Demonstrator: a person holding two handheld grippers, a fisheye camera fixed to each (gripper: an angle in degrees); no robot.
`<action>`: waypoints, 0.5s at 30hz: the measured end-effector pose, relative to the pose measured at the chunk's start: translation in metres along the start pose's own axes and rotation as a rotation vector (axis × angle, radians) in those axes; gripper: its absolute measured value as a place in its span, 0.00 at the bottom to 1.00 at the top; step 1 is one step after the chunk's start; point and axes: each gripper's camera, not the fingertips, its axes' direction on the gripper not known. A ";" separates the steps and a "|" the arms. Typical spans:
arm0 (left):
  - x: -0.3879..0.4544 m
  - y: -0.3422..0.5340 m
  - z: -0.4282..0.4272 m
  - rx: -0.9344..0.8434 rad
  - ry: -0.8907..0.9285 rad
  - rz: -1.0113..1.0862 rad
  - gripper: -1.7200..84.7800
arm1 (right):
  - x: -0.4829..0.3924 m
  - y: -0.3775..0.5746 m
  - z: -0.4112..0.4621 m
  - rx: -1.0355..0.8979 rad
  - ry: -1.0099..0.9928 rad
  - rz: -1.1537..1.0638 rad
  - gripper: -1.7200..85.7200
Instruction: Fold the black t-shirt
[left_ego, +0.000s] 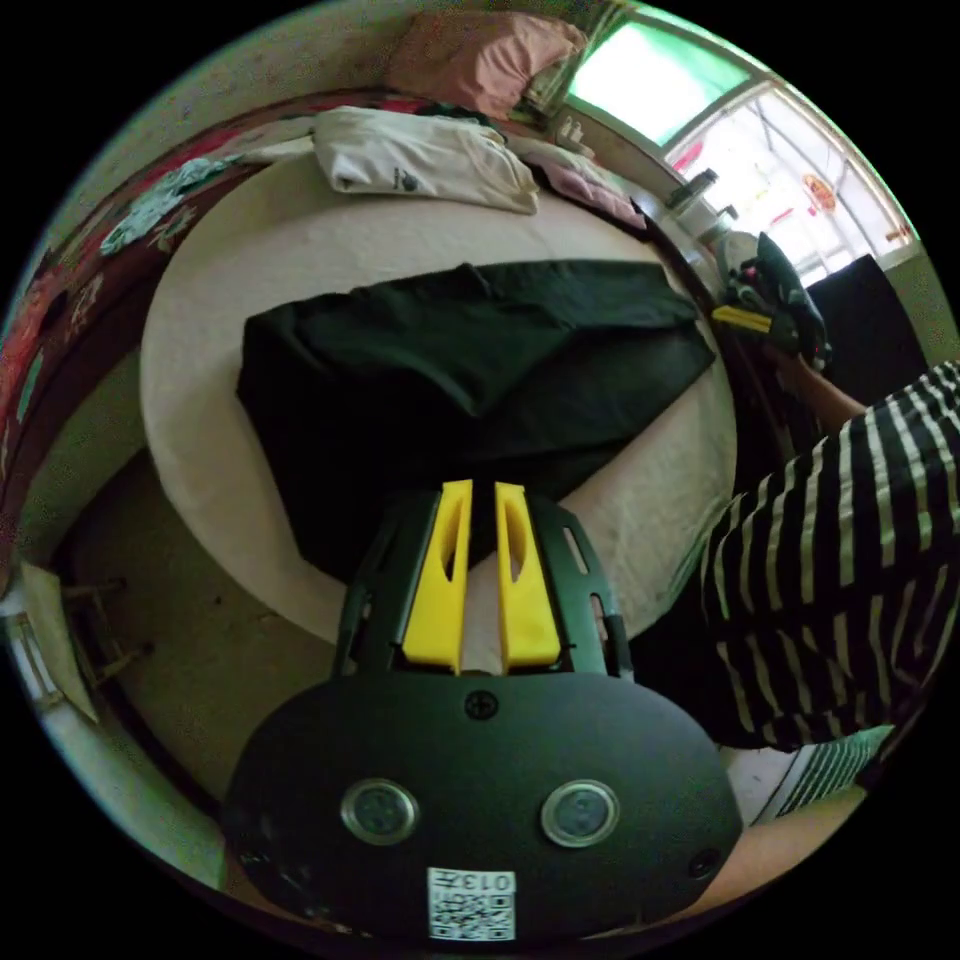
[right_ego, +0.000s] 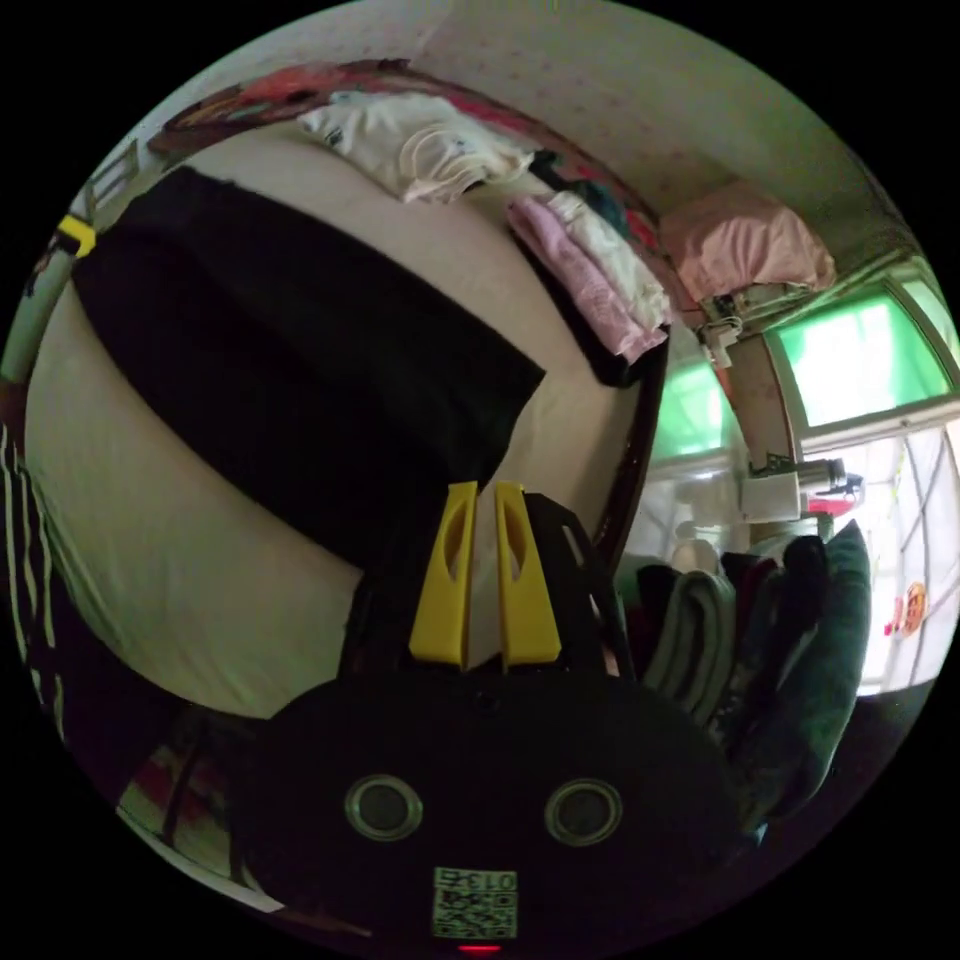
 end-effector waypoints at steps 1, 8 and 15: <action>-0.003 0.003 -0.004 0.024 -0.005 -0.020 0.05 | 0.003 -0.004 -0.011 0.036 0.012 0.049 0.04; -0.061 -0.033 -0.017 0.198 -0.164 -0.259 0.08 | -0.034 -0.052 0.022 -0.041 -0.057 0.067 0.02; -0.113 -0.052 0.014 0.093 -0.087 -0.399 0.03 | -0.032 -0.093 -0.007 0.052 -0.076 0.120 0.03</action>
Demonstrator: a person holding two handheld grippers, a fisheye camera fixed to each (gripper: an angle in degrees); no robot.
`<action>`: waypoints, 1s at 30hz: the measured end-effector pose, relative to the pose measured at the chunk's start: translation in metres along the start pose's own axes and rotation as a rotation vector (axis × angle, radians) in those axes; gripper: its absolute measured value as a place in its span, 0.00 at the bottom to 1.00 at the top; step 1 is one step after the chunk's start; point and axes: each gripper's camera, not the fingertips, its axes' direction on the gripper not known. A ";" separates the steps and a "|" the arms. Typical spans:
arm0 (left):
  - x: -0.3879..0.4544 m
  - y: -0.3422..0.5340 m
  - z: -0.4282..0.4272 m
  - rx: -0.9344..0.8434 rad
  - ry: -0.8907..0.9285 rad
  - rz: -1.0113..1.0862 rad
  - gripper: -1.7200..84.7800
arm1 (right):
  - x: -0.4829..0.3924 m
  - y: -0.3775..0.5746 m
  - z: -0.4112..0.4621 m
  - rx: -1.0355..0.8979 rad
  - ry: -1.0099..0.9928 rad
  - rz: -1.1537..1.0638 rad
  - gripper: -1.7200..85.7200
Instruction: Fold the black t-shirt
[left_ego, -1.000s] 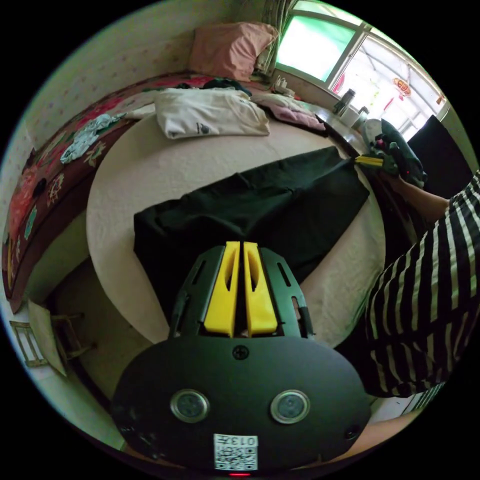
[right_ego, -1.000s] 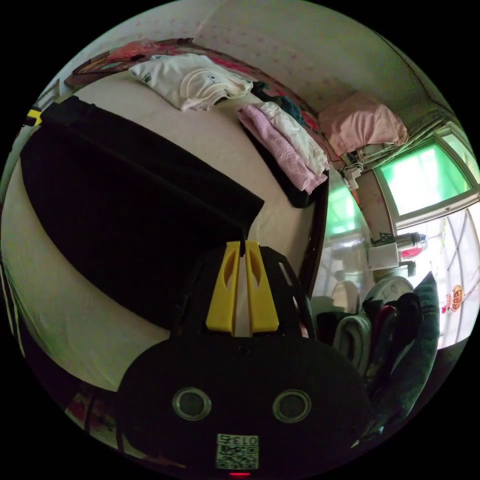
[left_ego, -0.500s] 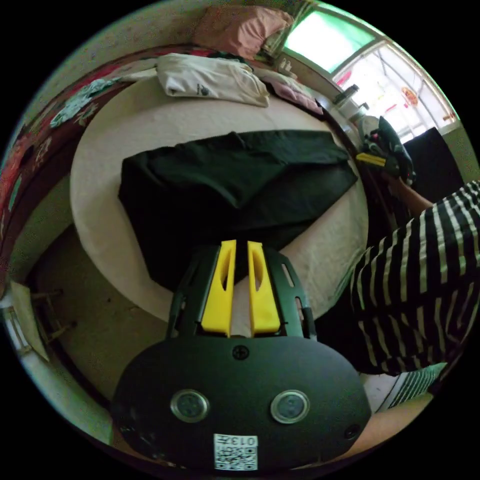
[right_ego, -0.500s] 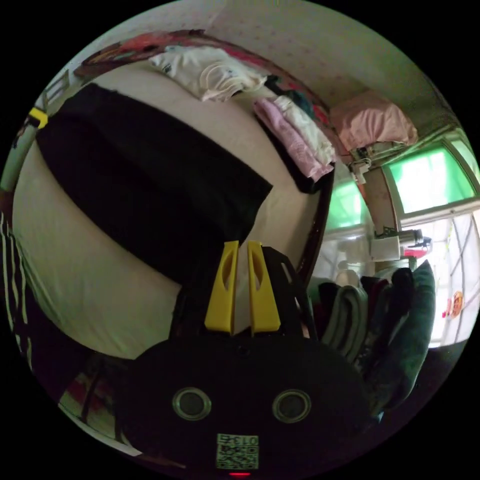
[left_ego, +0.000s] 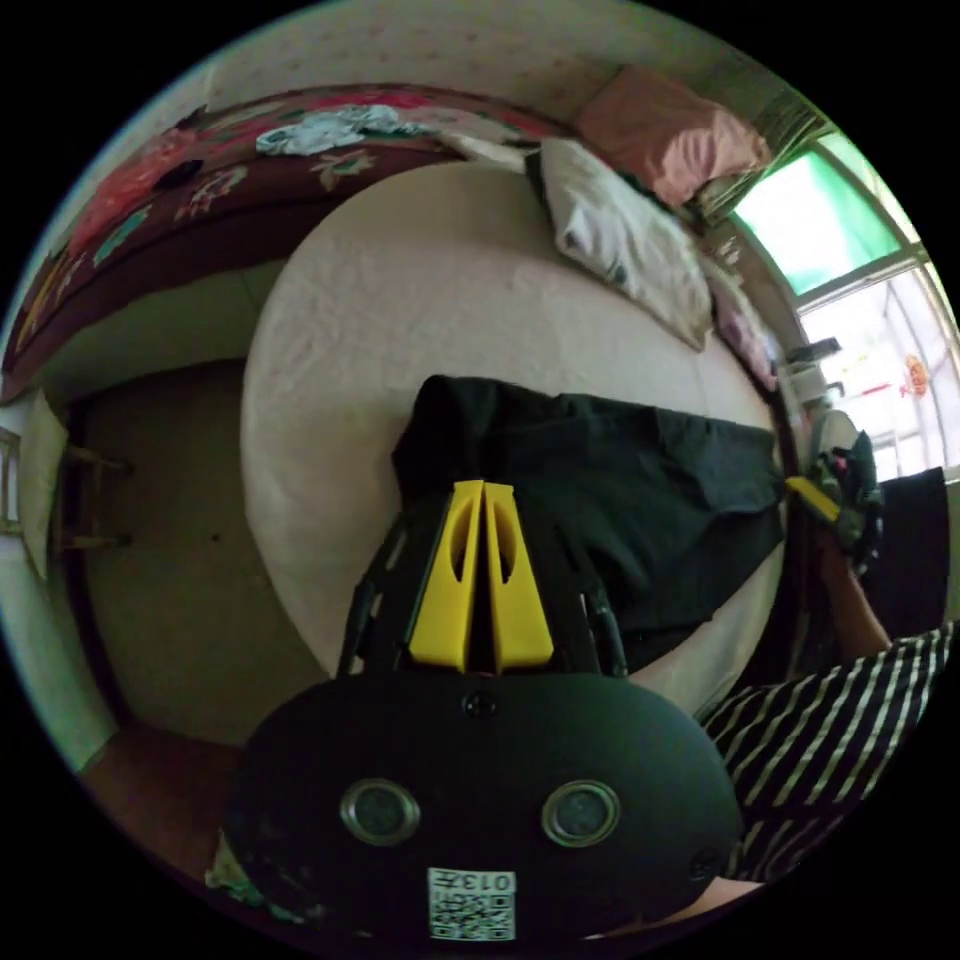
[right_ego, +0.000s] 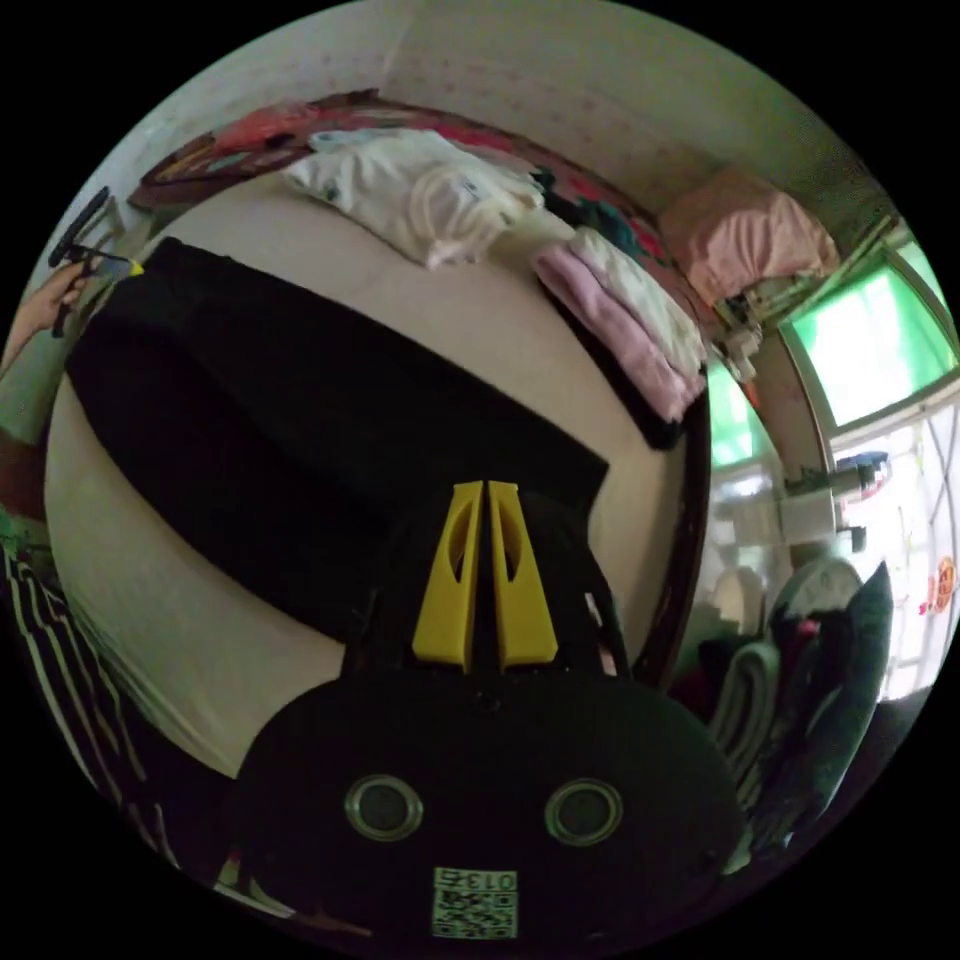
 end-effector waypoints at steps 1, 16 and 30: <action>0.000 0.000 0.001 -0.014 -0.021 0.012 0.03 | -0.010 -0.019 -0.008 0.031 -0.028 -0.037 0.03; 0.053 0.039 -0.012 0.006 0.176 0.412 0.17 | -0.173 -0.245 0.010 0.083 -0.551 -0.359 0.10; 0.079 0.011 0.007 -0.170 0.069 0.611 0.15 | -0.134 -0.214 -0.051 0.220 -0.593 -0.058 0.03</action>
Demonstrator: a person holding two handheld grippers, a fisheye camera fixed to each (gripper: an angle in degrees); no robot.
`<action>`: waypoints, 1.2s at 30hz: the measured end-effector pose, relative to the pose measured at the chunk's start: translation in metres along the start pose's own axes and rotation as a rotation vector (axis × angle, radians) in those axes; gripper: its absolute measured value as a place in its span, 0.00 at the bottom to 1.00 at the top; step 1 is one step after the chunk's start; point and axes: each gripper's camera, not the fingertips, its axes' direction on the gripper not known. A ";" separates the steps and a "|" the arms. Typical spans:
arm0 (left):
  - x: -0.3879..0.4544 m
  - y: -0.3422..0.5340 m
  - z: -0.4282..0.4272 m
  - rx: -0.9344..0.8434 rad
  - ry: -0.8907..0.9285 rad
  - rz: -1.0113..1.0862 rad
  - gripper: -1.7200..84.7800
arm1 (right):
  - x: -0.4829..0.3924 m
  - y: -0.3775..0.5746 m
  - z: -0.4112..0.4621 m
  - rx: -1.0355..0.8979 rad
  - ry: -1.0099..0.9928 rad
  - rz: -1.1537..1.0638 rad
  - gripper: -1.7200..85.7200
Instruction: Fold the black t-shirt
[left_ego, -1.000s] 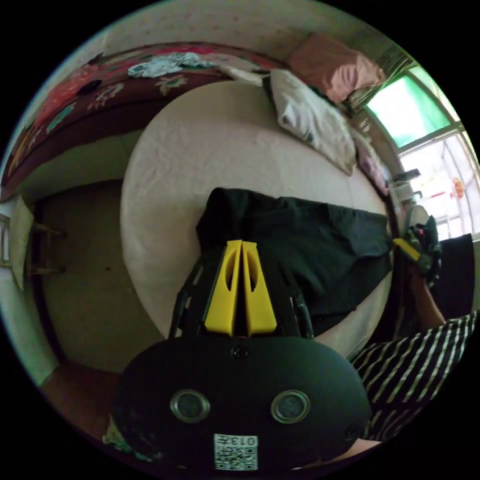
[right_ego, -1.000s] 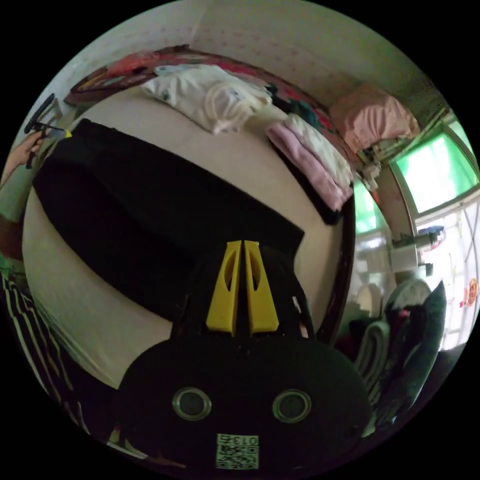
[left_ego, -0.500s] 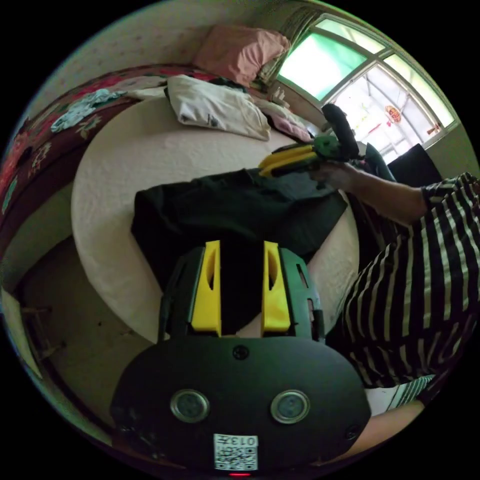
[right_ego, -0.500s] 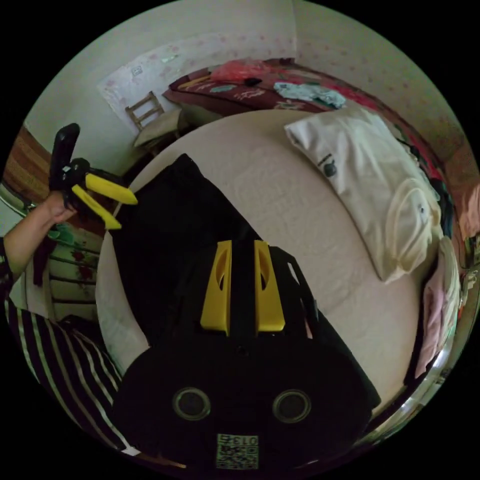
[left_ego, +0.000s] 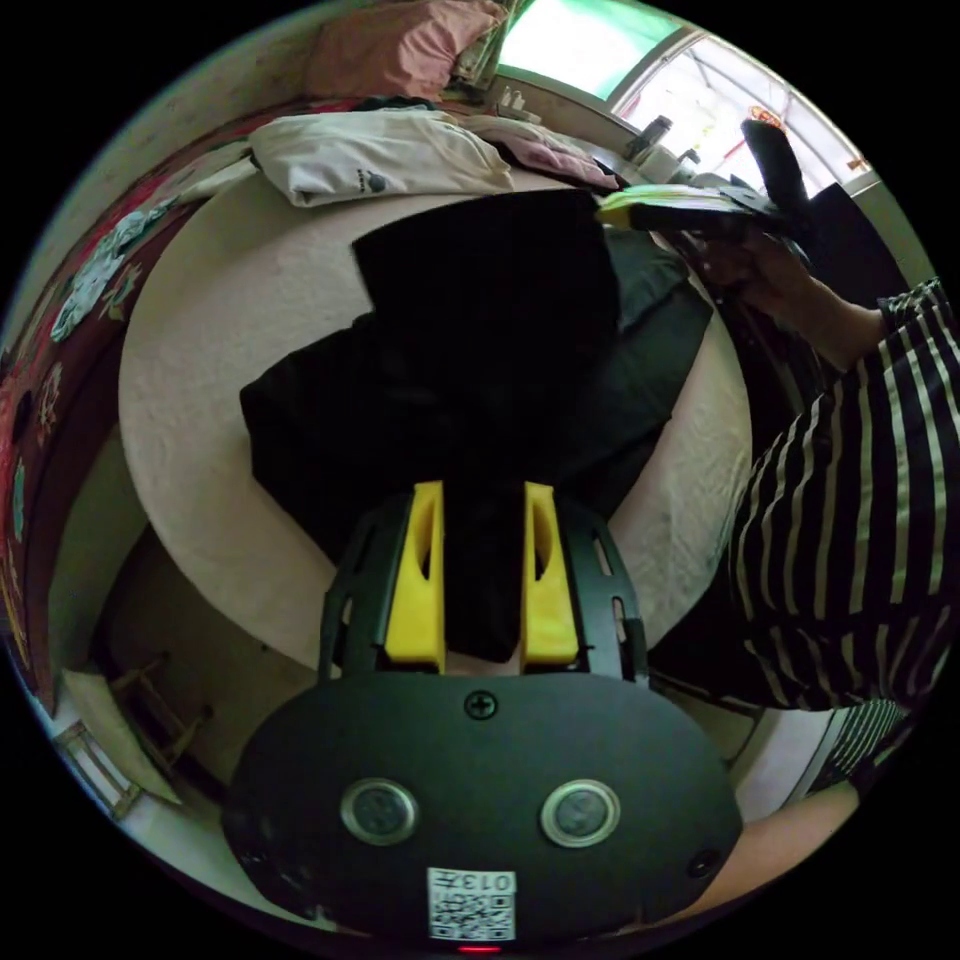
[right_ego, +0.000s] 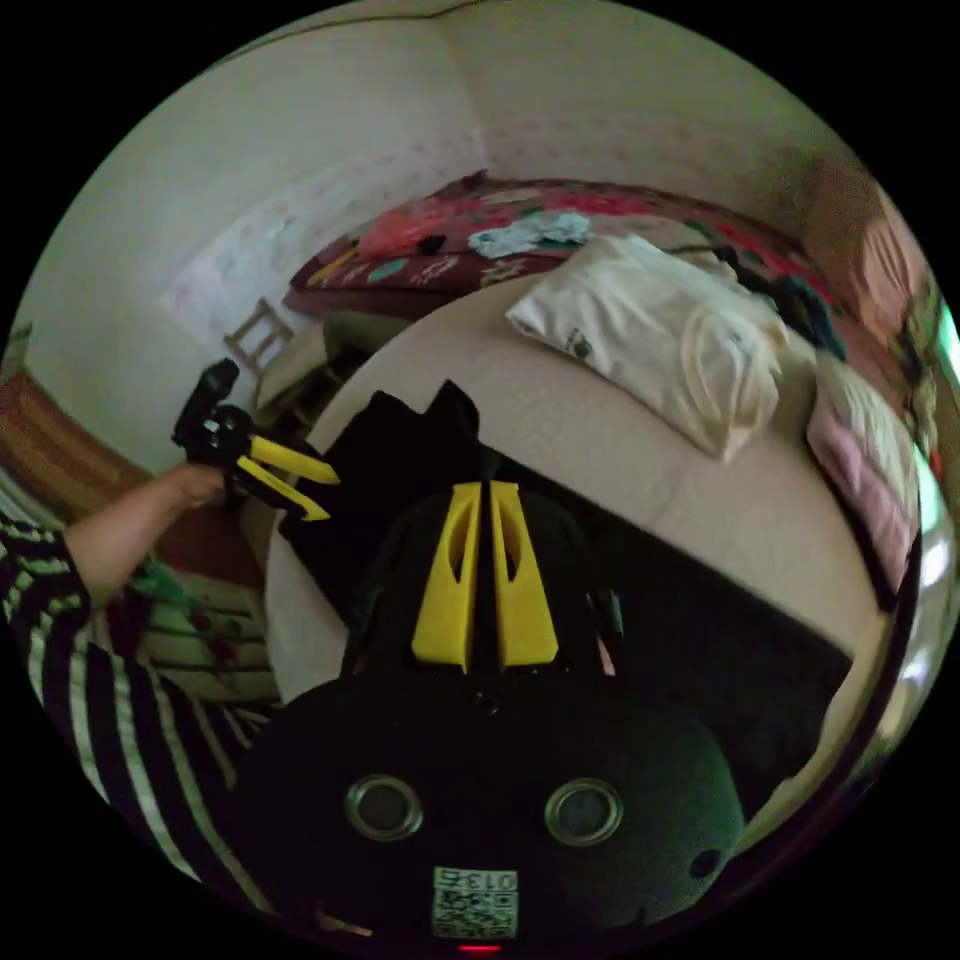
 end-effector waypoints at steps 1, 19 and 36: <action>-0.001 -0.001 -0.001 -0.005 0.001 0.003 0.15 | 0.007 0.014 -0.009 0.011 -0.032 0.098 0.03; -0.019 -0.041 -0.013 -0.036 0.062 -0.042 0.12 | -0.023 0.021 0.024 -0.149 -0.004 0.076 0.08; 0.024 0.025 -0.066 0.160 0.084 -0.055 0.02 | -0.140 -0.028 0.019 -0.066 0.153 -0.223 0.02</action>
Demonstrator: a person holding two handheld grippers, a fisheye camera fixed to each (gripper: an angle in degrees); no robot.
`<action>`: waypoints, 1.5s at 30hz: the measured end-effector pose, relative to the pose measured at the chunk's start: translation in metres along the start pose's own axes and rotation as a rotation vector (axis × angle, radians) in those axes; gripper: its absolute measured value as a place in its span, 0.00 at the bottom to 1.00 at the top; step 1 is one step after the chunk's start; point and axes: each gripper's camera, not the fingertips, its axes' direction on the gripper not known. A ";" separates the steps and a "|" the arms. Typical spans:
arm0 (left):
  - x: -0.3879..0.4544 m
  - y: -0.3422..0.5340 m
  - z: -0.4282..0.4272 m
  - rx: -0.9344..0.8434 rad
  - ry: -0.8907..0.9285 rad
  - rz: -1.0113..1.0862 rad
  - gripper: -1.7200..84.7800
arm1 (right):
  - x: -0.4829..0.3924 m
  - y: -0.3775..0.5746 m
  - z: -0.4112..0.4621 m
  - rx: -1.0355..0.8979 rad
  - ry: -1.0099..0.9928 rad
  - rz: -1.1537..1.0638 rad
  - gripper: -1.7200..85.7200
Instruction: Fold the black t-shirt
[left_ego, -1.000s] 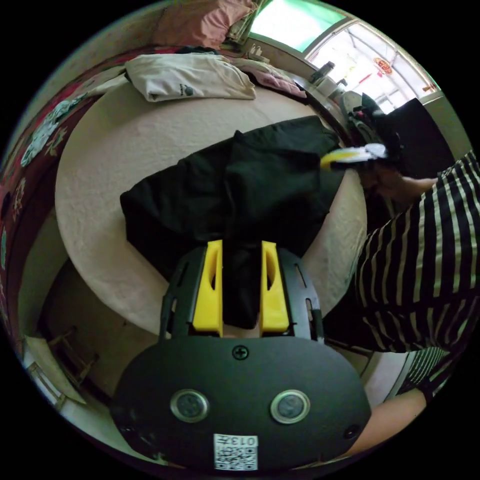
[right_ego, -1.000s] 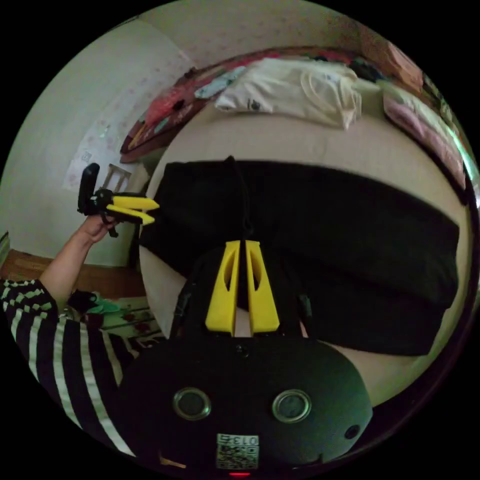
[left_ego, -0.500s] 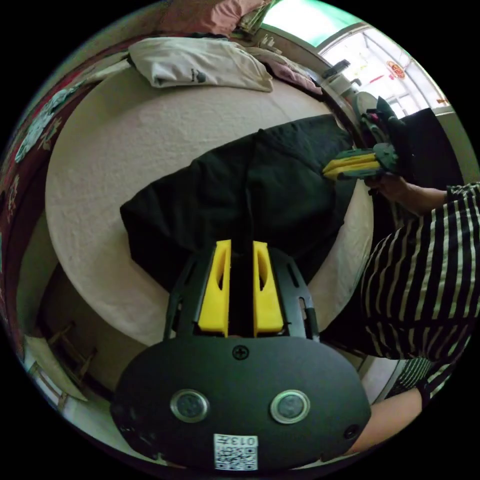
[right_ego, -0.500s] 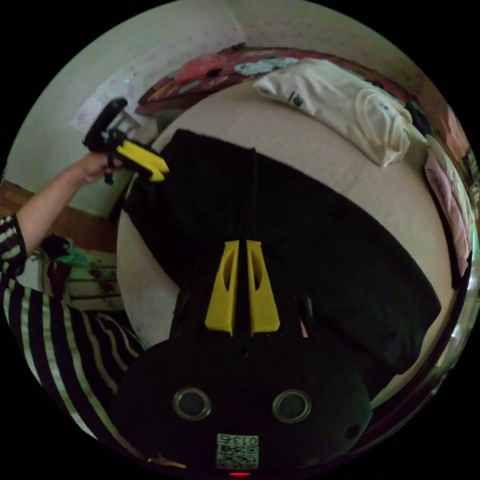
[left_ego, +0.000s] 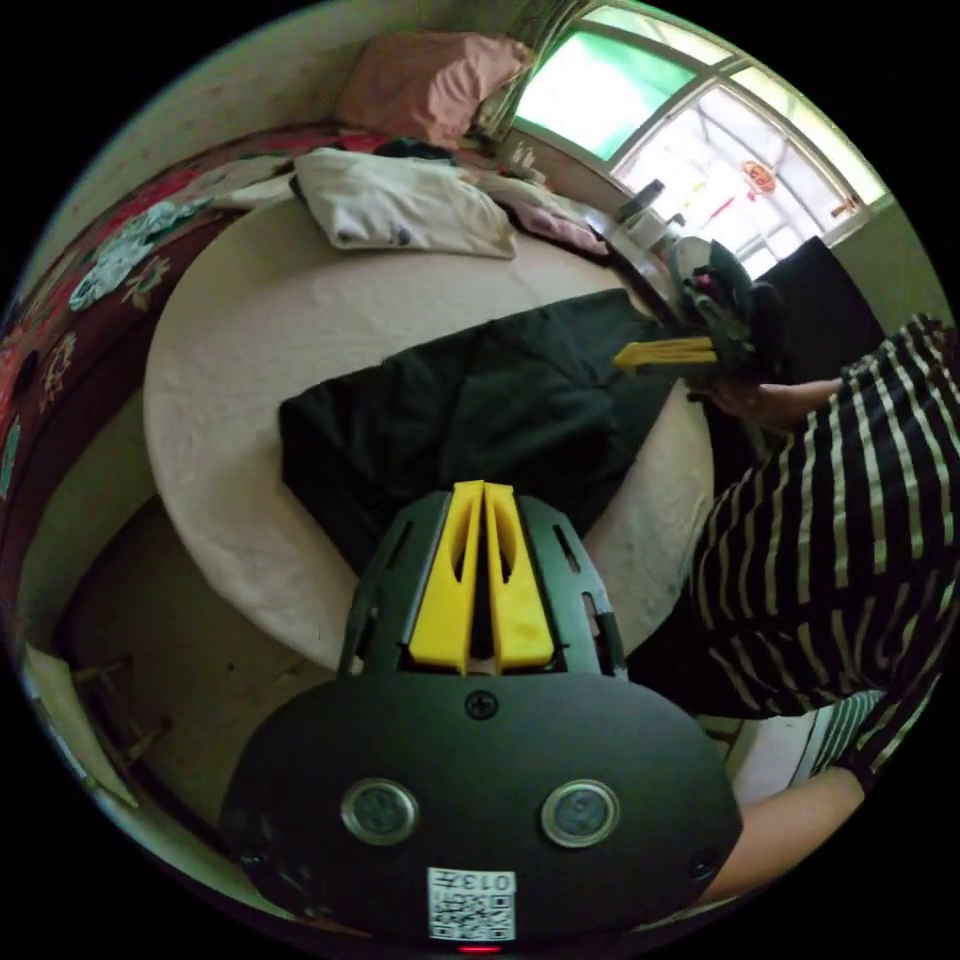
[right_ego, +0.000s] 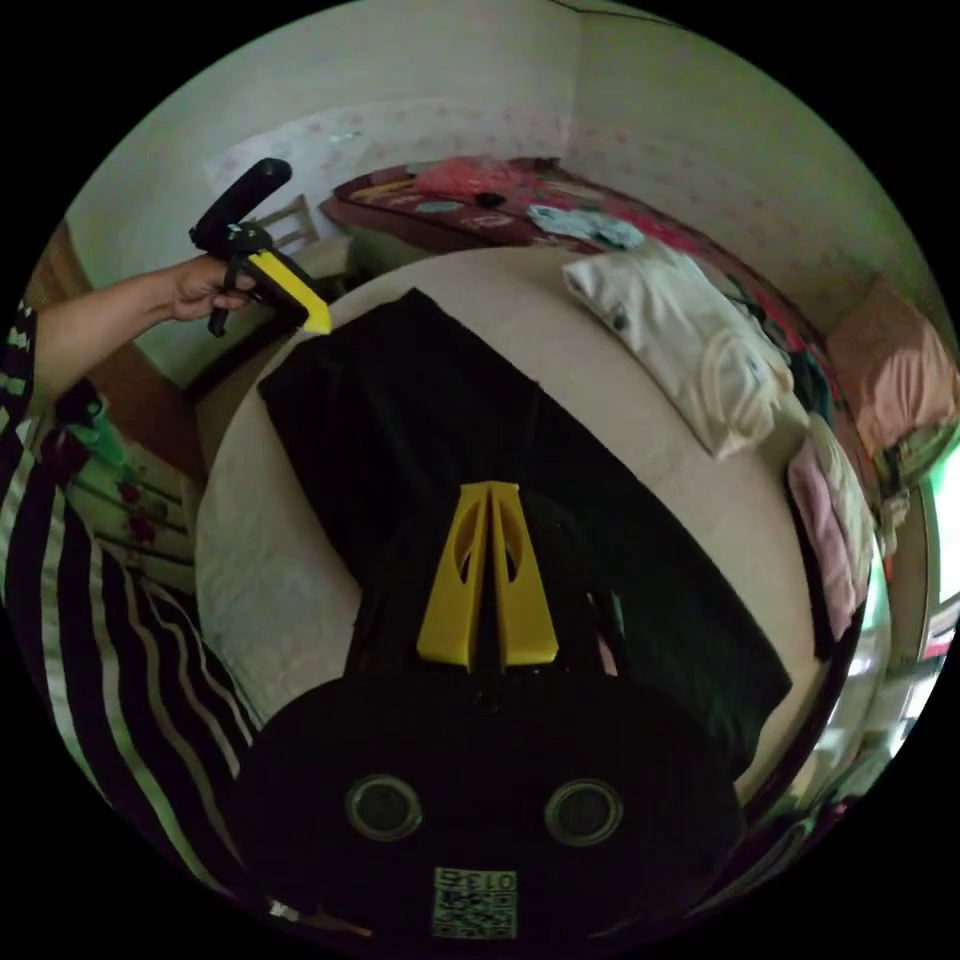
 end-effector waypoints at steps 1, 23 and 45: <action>0.007 0.004 0.005 -0.005 -0.001 0.005 0.02 | -0.014 -0.013 0.004 0.007 -0.011 -0.056 0.02; 0.070 0.129 0.021 0.082 -0.262 -0.318 0.02 | -0.137 -0.236 0.089 -0.001 -0.136 -0.384 0.02; 0.069 0.230 -0.029 0.270 -0.227 -0.649 0.14 | -0.079 -0.336 0.167 -0.108 -0.276 -0.493 0.11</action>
